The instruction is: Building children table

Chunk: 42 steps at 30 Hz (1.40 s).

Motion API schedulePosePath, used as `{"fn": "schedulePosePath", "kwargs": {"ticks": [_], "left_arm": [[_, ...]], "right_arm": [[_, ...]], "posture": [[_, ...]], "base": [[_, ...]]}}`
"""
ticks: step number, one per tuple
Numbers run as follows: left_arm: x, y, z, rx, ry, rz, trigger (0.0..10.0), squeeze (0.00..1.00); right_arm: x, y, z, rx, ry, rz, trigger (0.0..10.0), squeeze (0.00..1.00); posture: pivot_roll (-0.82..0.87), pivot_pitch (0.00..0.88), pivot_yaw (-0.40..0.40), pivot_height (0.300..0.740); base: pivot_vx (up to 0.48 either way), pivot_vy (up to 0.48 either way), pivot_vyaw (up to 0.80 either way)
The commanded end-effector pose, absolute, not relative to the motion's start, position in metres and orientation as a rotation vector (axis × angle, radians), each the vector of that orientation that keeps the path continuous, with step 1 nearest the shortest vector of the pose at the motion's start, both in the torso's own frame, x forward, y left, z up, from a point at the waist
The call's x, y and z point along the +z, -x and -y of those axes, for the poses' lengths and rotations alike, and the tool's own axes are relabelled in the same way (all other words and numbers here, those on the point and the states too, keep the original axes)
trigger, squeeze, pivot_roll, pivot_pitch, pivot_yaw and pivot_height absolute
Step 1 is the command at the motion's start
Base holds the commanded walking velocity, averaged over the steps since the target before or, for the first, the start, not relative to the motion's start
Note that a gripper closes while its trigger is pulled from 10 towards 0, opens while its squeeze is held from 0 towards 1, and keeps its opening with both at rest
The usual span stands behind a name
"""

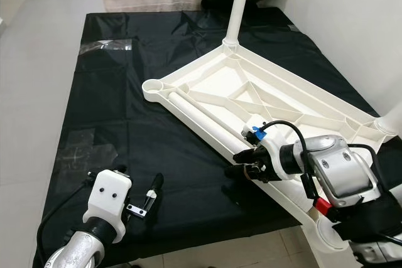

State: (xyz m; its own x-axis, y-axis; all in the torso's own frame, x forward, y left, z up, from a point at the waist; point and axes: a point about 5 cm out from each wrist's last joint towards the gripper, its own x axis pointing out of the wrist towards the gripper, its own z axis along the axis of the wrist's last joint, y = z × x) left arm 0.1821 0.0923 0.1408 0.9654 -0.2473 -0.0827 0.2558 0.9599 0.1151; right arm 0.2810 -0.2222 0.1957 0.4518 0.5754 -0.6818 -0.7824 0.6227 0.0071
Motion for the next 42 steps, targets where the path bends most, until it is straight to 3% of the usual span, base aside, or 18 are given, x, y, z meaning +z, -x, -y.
{"fn": "schedulePosePath", "kwargs": {"ticks": [1,7,19,28,42], "left_arm": [[0.137,-0.18,-0.092,-0.263,-0.137,-0.094,10.0,0.0],[0.137,-0.18,-0.092,-0.264,-0.138,-0.096,10.0,0.0],[0.136,-0.18,-0.091,-0.265,-0.139,-0.098,10.0,0.0],[0.137,-0.179,-0.09,-0.263,-0.139,-0.097,10.0,0.0],[0.136,-0.178,-0.091,-0.261,-0.142,-0.101,10.0,0.0]], "right_arm": [[0.197,-0.282,0.222,0.843,0.326,-0.697,10.0,0.0],[0.21,-0.289,0.214,0.819,0.317,-0.636,10.0,0.0],[0.188,-0.278,0.208,0.855,0.346,-0.729,10.0,0.0],[0.174,-0.291,0.205,0.735,0.442,-0.745,10.0,0.0],[0.208,-0.312,0.191,0.734,0.27,-0.565,10.0,0.0]], "posture": [[0.08,0.14,-0.06,0.74],[0.08,0.142,-0.058,0.74],[0.09,0.141,-0.062,0.74],[0.09,0.137,-0.065,0.74],[0.1,0.134,-0.064,0.74]], "base": [[0.0,0.0,0.0],[0.0,0.0,0.0],[0.0,0.0,0.0],[0.0,0.0,0.0],[0.0,0.0,0.0]]}}
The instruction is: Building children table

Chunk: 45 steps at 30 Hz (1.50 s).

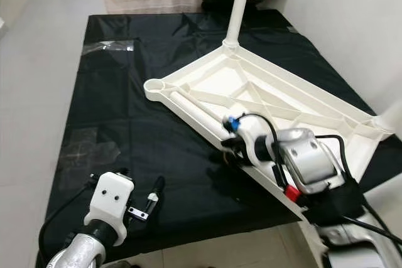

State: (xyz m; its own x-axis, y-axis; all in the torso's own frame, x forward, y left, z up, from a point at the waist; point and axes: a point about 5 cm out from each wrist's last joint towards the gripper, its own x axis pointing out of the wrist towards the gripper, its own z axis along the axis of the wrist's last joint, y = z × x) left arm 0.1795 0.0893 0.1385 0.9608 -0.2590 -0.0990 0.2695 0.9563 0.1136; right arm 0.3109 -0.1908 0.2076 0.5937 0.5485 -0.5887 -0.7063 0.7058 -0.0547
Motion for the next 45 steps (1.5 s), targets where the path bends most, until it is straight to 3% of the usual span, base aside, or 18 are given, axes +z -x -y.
{"fn": "schedulePosePath", "kwargs": {"ticks": [1,23,31,45], "left_arm": [[0.136,-0.178,-0.091,-0.261,-0.142,-0.101,10.0,0.0],[0.135,-0.176,-0.088,-0.286,-0.124,-0.133,10.0,0.0],[0.136,-0.176,-0.087,-0.289,-0.127,-0.131,10.0,0.0],[0.136,-0.176,-0.086,-0.287,-0.123,-0.13,10.0,0.0]], "right_arm": [[0.208,-0.312,0.191,0.734,0.27,-0.565,10.0,0.0],[0.191,-0.311,0.17,0.775,0.249,-0.612,10.0,0.0],[0.191,-0.322,0.144,0.794,0.25,-0.57,10.0,0.0],[0.197,-0.337,0.131,0.774,0.27,-0.527,10.0,0.0]], "posture": [[0.1,0.134,-0.064,0.74],[0.09,0.151,-0.074,0.74],[0.1,0.157,-0.083,0.74],[0.1,0.162,-0.089,0.74]], "base": [[0.0,0.0,0.0],[0.0,0.0,0.0],[0.0,0.0,0.0],[0.0,0.0,0.0]]}}
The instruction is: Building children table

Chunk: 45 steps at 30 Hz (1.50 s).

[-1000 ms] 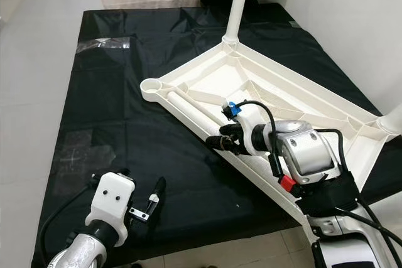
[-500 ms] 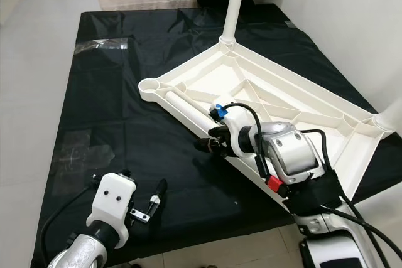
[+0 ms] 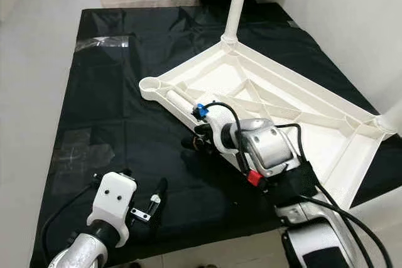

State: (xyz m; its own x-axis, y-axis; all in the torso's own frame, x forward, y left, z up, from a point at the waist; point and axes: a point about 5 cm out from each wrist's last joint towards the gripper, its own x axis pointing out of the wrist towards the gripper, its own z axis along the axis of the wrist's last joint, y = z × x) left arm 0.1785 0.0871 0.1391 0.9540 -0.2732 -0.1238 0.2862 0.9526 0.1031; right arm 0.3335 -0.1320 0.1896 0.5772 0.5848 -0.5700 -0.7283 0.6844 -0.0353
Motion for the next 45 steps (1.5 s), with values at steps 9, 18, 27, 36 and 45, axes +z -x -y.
{"fn": "schedulePosePath", "kwargs": {"ticks": [9,18,27,36,45], "left_arm": [[0.136,-0.176,-0.086,-0.288,-0.123,-0.131,10.0,0.0],[0.136,-0.176,-0.086,-0.288,-0.125,-0.132,10.0,0.0],[0.135,-0.176,-0.087,-0.288,-0.13,-0.134,10.0,0.0],[0.135,-0.176,-0.087,-0.288,-0.137,-0.133,10.0,0.0],[0.134,-0.176,-0.085,-0.289,-0.141,-0.129,10.0,0.0]], "right_arm": [[0.22,-0.358,0.131,0.688,0.167,-0.422,10.0,0.0],[0.19,-0.352,0.136,0.666,0.229,-0.551,10.0,0.0],[0.18,-0.348,0.14,0.7,0.29,-0.607,10.0,0.0],[0.159,-0.34,0.149,0.724,0.437,-0.698,10.0,0.0],[0.154,-0.338,0.162,0.843,0.579,-0.735,0.0,0.0]], "posture": [[0.1,0.164,-0.091,0.74],[0.1,0.165,-0.088,0.74],[0.1,0.159,-0.085,0.74],[0.1,0.145,-0.084,0.74],[0.1,0.127,-0.09,0.74]], "base": [[0.0,0.0,0.0],[0.0,0.0,0.0],[0.0,0.0,0.0],[0.0,0.0,0.0],[0.0,0.0,0.0]]}}
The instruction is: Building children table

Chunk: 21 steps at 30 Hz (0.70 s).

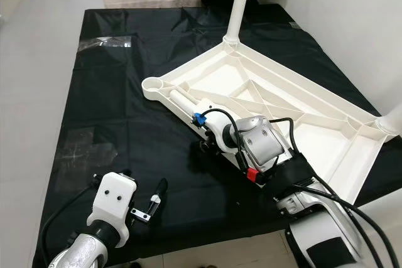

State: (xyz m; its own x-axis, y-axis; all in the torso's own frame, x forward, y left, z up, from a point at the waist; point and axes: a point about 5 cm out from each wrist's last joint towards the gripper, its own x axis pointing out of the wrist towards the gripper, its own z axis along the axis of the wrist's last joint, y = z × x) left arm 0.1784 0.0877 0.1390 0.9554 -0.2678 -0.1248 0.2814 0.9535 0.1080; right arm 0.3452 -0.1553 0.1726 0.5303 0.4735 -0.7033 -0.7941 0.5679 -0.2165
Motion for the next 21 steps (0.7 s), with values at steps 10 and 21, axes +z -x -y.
{"fn": "schedulePosePath", "kwargs": {"ticks": [10,21], "left_arm": [[0.134,-0.176,-0.085,-0.285,-0.144,-0.125,10.0,0.0],[0.137,-0.178,-0.087,-0.268,-0.148,-0.109,10.0,0.0]], "right_arm": [[0.166,-0.337,0.15,0.985,0.622,-0.673,0.0,0.0],[0.185,-0.308,0.128,1.389,0.642,-0.481,0.0,0.0]], "posture": [[0.1,0.123,-0.092,0.74],[0.1,0.136,-0.094,0.74]], "base": [[0.0,0.0,0.0],[0.0,0.0,0.0]]}}
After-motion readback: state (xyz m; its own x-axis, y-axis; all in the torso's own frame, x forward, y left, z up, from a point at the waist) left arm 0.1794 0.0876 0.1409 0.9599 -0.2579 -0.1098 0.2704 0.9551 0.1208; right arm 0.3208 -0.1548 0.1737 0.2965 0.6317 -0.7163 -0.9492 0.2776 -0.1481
